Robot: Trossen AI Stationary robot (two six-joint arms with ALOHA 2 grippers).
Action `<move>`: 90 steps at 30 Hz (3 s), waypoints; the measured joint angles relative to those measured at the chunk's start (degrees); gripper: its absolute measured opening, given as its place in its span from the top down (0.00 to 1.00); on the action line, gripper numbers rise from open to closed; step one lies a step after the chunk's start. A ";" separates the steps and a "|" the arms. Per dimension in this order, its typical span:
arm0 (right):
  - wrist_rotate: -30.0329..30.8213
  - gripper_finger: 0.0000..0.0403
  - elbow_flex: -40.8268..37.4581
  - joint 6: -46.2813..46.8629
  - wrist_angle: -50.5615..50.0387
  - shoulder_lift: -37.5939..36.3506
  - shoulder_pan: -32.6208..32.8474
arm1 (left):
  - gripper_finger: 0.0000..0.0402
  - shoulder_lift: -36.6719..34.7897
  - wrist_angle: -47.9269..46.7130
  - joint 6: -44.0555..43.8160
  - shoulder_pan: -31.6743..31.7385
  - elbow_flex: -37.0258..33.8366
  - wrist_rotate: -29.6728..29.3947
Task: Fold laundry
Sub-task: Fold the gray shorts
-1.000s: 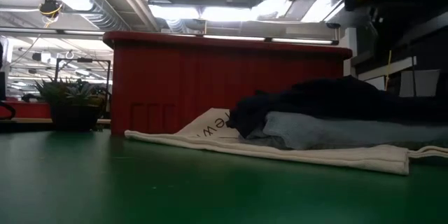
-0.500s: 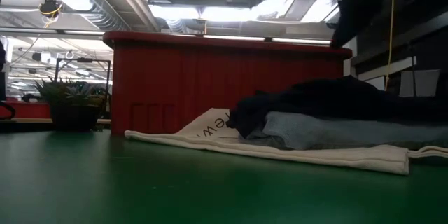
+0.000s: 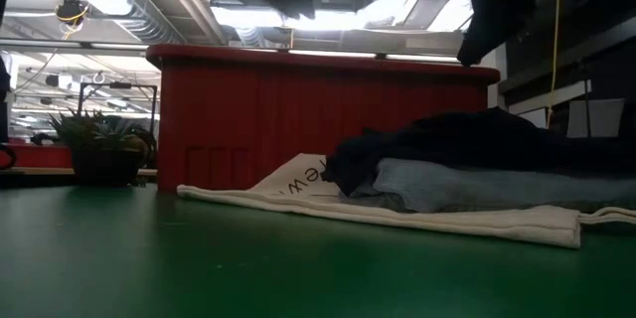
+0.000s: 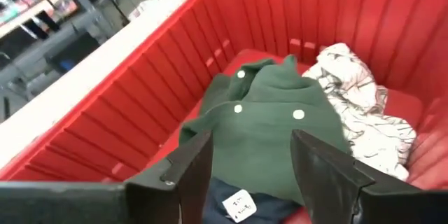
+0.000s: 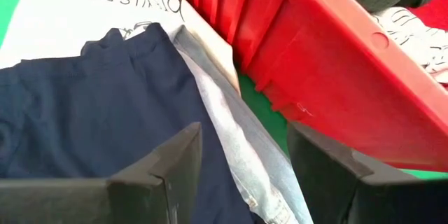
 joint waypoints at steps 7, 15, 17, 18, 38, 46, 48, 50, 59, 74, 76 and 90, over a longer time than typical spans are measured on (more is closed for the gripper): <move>0.95 0.48 0.00 0.00 0.00 0.00 0.00 | 0.56 0.18 -3.49 -4.37 9.33 0.00 12.84; 1.04 0.48 0.00 0.00 0.12 0.02 0.00 | 0.59 2.04 -9.51 -4.36 19.10 0.04 20.01; 1.04 0.48 0.00 0.00 0.17 0.02 0.00 | 0.59 3.00 -9.48 -4.37 20.99 0.04 20.52; 1.04 0.48 0.00 0.02 0.17 0.02 0.00 | 0.59 3.56 -10.02 -4.36 22.15 0.04 21.27; 0.93 0.48 0.00 0.17 1.86 0.02 0.00 | 0.59 22.69 -9.45 -4.51 26.89 0.04 32.99; 0.91 0.48 0.02 0.17 1.86 0.02 0.00 | 0.59 29.51 -8.98 -4.40 26.89 0.04 33.31; 0.91 0.48 0.02 0.17 1.86 0.02 0.02 | 0.59 30.74 -8.38 -4.38 26.89 0.06 33.09; 0.91 0.48 0.02 0.07 1.86 0.02 0.01 | 0.59 31.50 -8.20 -4.36 26.96 0.25 32.99; 0.94 0.48 0.02 0.02 1.76 0.02 0.01 | 0.61 33.00 -8.27 -4.04 26.96 0.28 32.62; 1.02 0.48 0.02 0.02 1.70 0.02 0.00 | 0.98 32.77 -7.72 -7.66 26.76 0.15 36.00; 0.98 0.48 0.02 0.00 1.68 0.02 0.02 | 0.98 31.97 -7.74 -8.66 26.74 0.07 36.34; 1.06 0.48 0.02 -0.01 1.68 0.02 0.01 | 1.00 18.80 -6.35 -8.89 26.67 -0.13 38.34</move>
